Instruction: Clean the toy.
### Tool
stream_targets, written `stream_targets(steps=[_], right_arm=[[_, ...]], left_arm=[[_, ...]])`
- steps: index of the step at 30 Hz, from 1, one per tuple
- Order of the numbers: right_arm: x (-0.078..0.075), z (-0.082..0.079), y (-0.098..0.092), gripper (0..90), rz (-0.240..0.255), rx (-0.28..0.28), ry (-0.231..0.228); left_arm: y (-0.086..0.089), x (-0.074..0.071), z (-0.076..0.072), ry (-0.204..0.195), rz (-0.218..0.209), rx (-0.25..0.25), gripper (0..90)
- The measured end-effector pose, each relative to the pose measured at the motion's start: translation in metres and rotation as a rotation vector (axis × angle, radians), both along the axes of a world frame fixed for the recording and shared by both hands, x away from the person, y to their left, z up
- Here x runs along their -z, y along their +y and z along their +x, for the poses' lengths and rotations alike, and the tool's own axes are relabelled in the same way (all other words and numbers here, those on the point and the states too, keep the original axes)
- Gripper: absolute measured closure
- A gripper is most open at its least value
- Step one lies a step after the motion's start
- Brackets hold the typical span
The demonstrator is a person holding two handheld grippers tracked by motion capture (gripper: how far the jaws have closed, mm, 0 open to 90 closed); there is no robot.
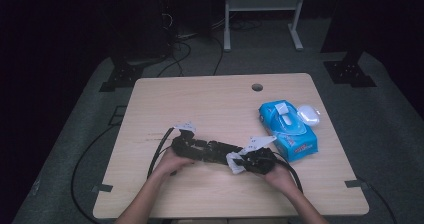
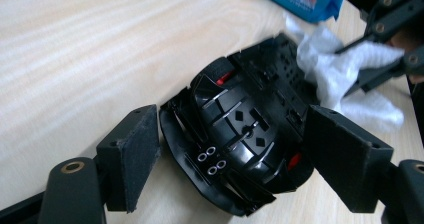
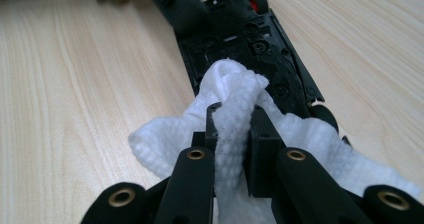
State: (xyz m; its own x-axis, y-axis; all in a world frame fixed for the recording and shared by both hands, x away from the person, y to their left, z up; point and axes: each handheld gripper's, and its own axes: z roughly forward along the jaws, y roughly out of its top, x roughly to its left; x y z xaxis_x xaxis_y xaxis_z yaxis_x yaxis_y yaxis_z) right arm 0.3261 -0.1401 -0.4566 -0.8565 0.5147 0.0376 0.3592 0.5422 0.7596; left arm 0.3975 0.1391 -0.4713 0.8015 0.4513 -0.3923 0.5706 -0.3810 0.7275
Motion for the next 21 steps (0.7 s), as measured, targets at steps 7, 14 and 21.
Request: stream_targets(steps=[7, 14, 21], right_arm=[[0.002, 0.000, -0.003, 82.5, 0.017, -0.006, -0.002], [-0.002, 0.002, 0.000, 81.6, 0.005, 0.006, 0.019], [-0.004, 0.005, -0.001, 81.1, -0.007, 0.050, 0.017]], left_arm=[[-0.002, 0.000, 0.006, 0.022, 0.005, 0.017, 24.5], [0.007, 0.003, -0.005, 0.025, 0.005, 0.015, 27.4], [0.011, -0.001, -0.009, 0.009, 0.014, 0.025, 26.5]])
